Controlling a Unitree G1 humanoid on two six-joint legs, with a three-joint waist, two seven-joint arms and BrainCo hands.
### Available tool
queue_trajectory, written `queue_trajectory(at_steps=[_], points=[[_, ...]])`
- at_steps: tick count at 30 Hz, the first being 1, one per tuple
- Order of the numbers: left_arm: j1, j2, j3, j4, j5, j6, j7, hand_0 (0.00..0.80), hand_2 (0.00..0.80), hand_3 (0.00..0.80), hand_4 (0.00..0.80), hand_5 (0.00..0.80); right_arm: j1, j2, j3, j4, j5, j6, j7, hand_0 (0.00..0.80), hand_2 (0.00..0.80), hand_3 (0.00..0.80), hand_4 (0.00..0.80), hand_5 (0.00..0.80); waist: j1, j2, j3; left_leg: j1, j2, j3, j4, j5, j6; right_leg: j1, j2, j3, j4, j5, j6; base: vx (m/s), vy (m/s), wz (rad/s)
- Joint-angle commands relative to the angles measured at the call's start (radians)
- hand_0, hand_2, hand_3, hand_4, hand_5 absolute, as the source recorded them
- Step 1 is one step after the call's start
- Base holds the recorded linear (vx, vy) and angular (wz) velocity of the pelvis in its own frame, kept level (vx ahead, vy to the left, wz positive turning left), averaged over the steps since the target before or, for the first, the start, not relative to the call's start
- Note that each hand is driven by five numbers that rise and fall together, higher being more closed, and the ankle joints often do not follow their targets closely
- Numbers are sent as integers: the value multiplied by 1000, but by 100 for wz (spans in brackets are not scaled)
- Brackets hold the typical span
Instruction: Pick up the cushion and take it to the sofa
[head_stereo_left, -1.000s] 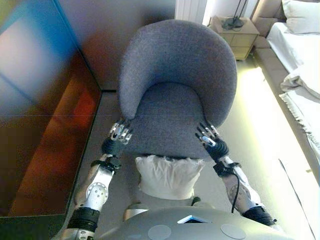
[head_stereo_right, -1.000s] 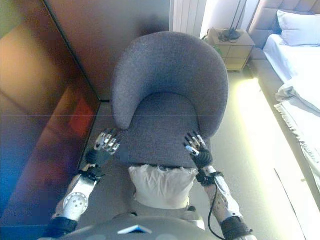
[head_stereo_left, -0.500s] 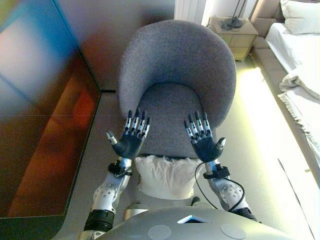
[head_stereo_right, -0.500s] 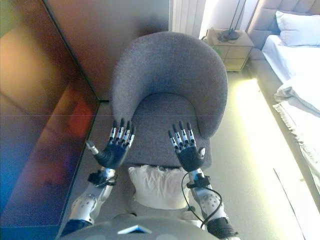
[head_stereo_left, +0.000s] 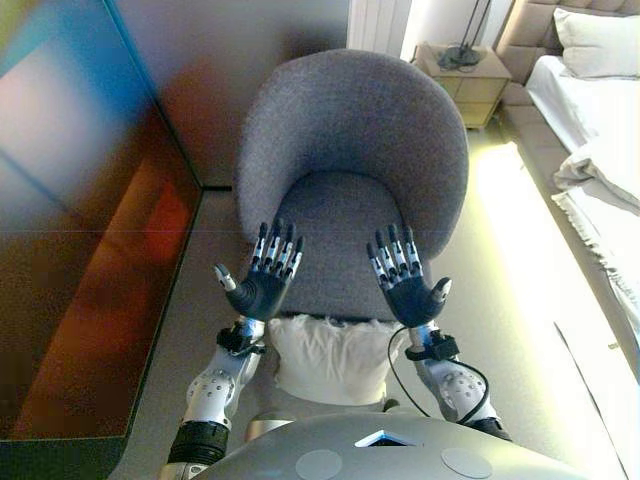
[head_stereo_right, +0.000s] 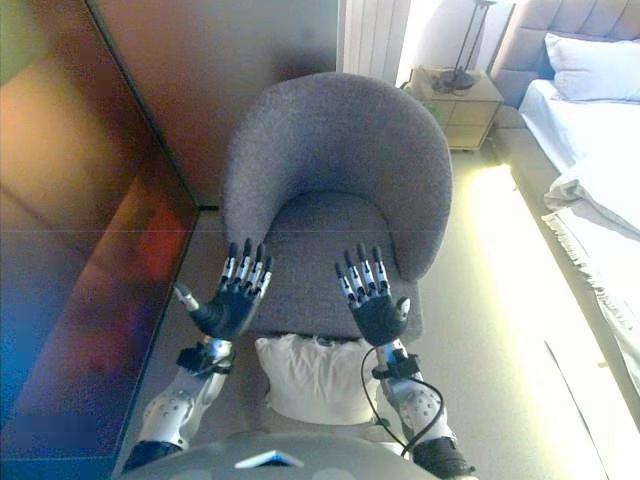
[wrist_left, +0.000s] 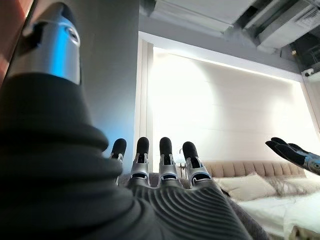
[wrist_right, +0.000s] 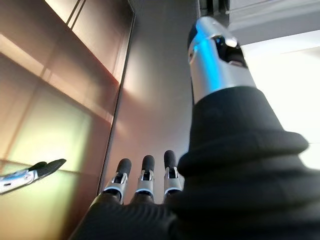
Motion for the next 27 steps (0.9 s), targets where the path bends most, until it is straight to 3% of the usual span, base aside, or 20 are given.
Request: queue_trajectory(at_steps=[1, 4, 5, 7, 10, 21, 27], points=[[-35, 105, -14, -39, 341, -250, 186, 0, 0, 0, 0, 0, -35, -28, 2, -34, -204, -170, -124, 0, 0, 0, 0, 0, 14, -12, 18, -30, -9, 63, 14, -15, 45, 12, -9, 9, 14, -55, 13, 0, 0, 0], [-51, 175, -19, -17, 725, -391, 455, 0, 0, 0, 0, 0, -47, -102, 11, -23, -557, -355, -416, 0, 0, 0, 0, 0, 11, -12, 27, -34, -10, 60, 15, -8, 43, 8, -7, 13, 16, -54, 14, 0, 0, 0], [-62, 203, -16, -13, 792, -395, 534, 0, 0, 0, 0, 0, -58, -131, 8, -20, -686, -377, -516, 0, 0, 0, 0, 0, 9, -12, 29, -37, -12, 54, 13, -4, 44, 5, -6, 15, 16, -52, 13, 0, 0, 0], [-68, 225, 19, -4, 799, -357, 574, 0, 0, 0, 0, 0, -63, -178, -10, -11, -746, -368, -588, 0, 0, 0, 0, 0, 7, -14, 34, -38, -12, 50, 10, -2, 46, 5, -3, 15, 15, -54, 12, 0, 0, 0], [-56, 223, 41, 16, 769, -346, 574, 0, 0, 0, 0, 0, -54, -192, -35, -10, -703, -341, -559, 0, 0, 0, 0, 0, 5, -19, 45, -41, -14, 49, 13, -3, 50, 5, -1, 21, 14, -53, 9, 1, -11, 0], [-43, 216, 37, 104, 850, -375, 586, 0, 0, 0, 0, 0, -57, -163, -37, 66, -734, -317, -625, 0, 0, 0, 0, 0, 5, -24, 79, -62, -3, 52, 101, -30, 49, -1, -18, 35, 64, -69, 6, 33, -54, -3], [-49, 232, 26, 121, 857, -370, 599, 0, 0, 0, 0, 0, -55, -180, -27, 68, -749, -288, -604, 0, 0, 0, 0, 0, -7, -22, 110, -100, 28, 29, 182, -31, 34, -34, -15, 59, 153, -105, -13, 24, -102, -1]])
